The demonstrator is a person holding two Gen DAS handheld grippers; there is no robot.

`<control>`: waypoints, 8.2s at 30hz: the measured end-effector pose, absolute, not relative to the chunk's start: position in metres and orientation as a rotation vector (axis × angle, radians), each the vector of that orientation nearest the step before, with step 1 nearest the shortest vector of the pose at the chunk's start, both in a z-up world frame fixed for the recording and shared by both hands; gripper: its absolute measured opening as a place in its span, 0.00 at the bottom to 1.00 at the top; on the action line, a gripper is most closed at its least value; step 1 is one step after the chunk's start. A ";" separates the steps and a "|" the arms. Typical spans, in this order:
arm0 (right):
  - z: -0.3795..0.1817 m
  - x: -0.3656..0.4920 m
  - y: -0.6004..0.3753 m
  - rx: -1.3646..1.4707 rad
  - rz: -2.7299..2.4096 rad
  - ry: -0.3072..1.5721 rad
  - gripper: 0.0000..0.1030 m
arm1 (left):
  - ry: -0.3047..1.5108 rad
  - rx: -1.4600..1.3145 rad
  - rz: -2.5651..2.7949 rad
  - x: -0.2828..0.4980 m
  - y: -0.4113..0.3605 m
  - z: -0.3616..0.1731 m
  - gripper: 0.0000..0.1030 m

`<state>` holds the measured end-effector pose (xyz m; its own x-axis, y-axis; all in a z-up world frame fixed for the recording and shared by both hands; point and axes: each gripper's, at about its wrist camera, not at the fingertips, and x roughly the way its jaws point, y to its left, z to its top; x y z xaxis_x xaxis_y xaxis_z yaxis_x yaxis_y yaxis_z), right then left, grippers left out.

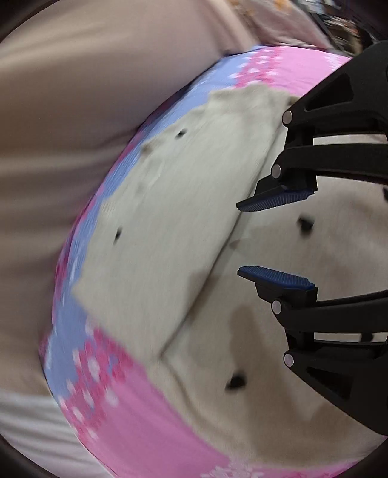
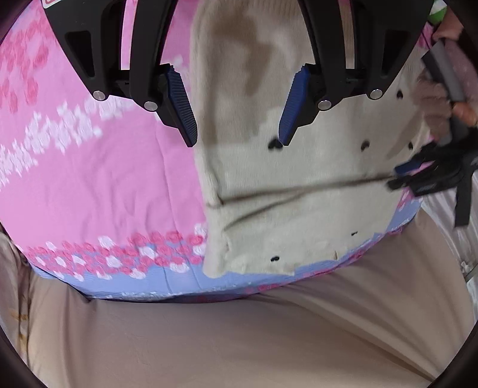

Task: Fold small clothes

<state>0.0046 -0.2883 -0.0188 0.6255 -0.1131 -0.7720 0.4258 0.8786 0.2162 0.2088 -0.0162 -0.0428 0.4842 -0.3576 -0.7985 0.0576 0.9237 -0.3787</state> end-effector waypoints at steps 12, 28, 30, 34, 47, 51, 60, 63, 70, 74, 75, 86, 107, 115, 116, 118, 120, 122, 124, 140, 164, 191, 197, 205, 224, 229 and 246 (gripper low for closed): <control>-0.054 0.058 -0.313 0.268 -0.513 0.905 0.42 | 1.048 -0.306 -0.166 0.201 0.049 -0.048 0.42; -0.066 0.073 -0.340 0.358 -0.449 0.899 0.10 | 1.063 -0.403 -0.107 0.231 0.040 -0.063 0.44; -0.054 0.069 -0.327 0.340 -0.434 0.867 0.15 | 1.055 -0.477 -0.098 0.243 0.052 -0.064 0.44; -0.041 0.053 -0.296 0.312 -0.368 0.860 0.24 | 1.058 -0.636 -0.063 0.276 0.084 -0.079 0.39; -0.037 0.058 -0.259 0.314 -0.347 0.868 0.38 | 0.957 -0.591 0.101 0.287 0.147 -0.065 0.04; -0.035 0.072 -0.279 0.318 -0.388 0.843 0.43 | 0.970 -0.540 -0.007 0.297 0.120 -0.043 0.41; -0.063 0.112 -0.329 0.391 -0.445 0.870 0.15 | 1.026 -0.425 0.003 0.321 0.075 -0.075 0.18; -0.075 0.112 -0.342 0.405 -0.448 0.883 0.00 | 1.013 -0.366 0.030 0.327 0.079 -0.076 0.19; -0.035 0.109 -0.334 0.388 -0.415 0.786 0.07 | 0.918 -0.337 0.006 0.326 0.071 -0.032 0.17; -0.034 0.154 -0.341 0.300 -0.380 0.810 0.07 | 0.951 -0.282 -0.054 0.365 0.037 -0.033 0.18; -0.042 0.164 -0.346 0.280 -0.396 0.833 0.07 | 0.971 -0.272 -0.051 0.374 0.033 -0.040 0.20; -0.068 0.134 -0.341 0.240 -0.468 0.934 0.09 | 0.950 -0.163 0.031 0.351 0.068 -0.048 0.25; -0.079 0.073 -0.293 0.317 -0.310 0.932 0.07 | 1.064 -0.180 -0.136 0.269 0.082 -0.075 0.44; -0.087 0.089 -0.347 0.387 -0.449 0.887 0.00 | 1.014 -0.123 -0.048 0.307 0.087 -0.081 0.36; -0.081 0.091 -0.336 0.368 -0.433 0.890 0.00 | 1.014 -0.112 -0.035 0.305 0.084 -0.079 0.36; -0.067 0.090 -0.310 0.312 -0.361 0.866 0.00 | 0.995 -0.160 -0.052 0.296 0.081 -0.070 0.36; -0.079 0.086 -0.310 0.235 -0.422 0.933 0.00 | 0.996 -0.106 -0.040 0.289 0.084 -0.073 0.36; -0.083 0.067 -0.333 0.338 -0.459 0.935 0.00 | 1.021 -0.084 -0.039 0.282 0.093 -0.079 0.35; -0.067 0.035 -0.343 0.430 -0.471 0.902 0.02 | 1.014 -0.088 -0.068 0.266 0.104 -0.069 0.35; -0.090 -0.098 -0.210 0.527 -0.333 0.991 0.72 | 1.168 -0.325 -0.059 0.115 0.193 -0.086 0.83; -0.062 -0.185 -0.261 0.416 -0.248 1.071 0.10 | 1.322 -0.362 -0.185 0.028 0.154 -0.081 0.11; -0.055 -0.279 -0.231 0.461 -0.056 1.302 0.06 | 1.432 -0.237 -0.221 -0.061 0.173 -0.040 0.05; -0.029 -0.298 -0.229 0.532 0.071 1.317 0.06 | 1.433 -0.257 -0.185 -0.068 0.182 0.001 0.06; 0.090 -0.140 -0.338 0.453 -0.101 0.698 0.07 | 0.929 -0.273 -0.300 0.104 0.111 0.090 0.07; -0.040 -0.045 -0.369 0.570 -0.391 0.851 0.56 | 1.033 -0.156 -0.082 0.222 0.067 -0.032 0.55; -0.062 -0.016 -0.384 0.637 -0.390 0.878 0.38 | 1.077 -0.123 -0.081 0.250 0.047 -0.057 0.44; -0.027 -0.074 -0.369 0.603 -0.380 0.871 0.47 | 1.027 -0.149 -0.070 0.219 0.081 -0.028 0.40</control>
